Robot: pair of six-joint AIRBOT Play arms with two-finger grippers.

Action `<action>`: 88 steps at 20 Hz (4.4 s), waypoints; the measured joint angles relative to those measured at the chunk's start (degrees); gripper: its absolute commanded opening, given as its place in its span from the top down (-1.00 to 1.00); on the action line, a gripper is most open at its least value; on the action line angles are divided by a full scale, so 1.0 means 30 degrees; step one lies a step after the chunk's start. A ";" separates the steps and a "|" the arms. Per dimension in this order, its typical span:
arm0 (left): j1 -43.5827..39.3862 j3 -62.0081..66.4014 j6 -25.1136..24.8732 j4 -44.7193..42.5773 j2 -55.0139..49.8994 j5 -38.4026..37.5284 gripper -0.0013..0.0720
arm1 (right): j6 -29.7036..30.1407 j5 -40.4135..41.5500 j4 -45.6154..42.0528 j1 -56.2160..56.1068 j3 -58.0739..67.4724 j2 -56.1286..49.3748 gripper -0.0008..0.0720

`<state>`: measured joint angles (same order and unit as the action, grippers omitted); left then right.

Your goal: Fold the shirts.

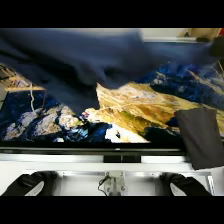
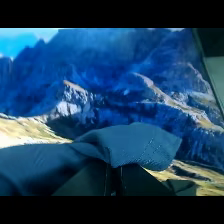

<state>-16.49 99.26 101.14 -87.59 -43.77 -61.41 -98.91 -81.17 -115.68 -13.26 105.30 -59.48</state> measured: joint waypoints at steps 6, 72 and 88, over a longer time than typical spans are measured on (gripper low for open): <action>-0.0007 0.1508 0.1078 -0.1333 0.1902 -0.1566 0.88 | -0.0685 -0.2062 0.1064 -0.0015 0.0175 0.2652 0.78; 0.8553 -1.8353 -0.1778 0.8852 -1.0360 0.5931 0.34 | 0.5821 -0.0423 1.5781 0.6178 -0.9333 -1.1315 -0.87; 1.0280 -1.7056 -0.5450 0.7985 -1.0761 0.0299 -0.53 | 0.4007 0.4073 1.7784 0.5887 -1.0098 -1.3537 0.46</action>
<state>14.35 48.10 84.79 -63.64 -76.05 -60.51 -86.89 -68.95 -62.33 4.40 75.00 -100.09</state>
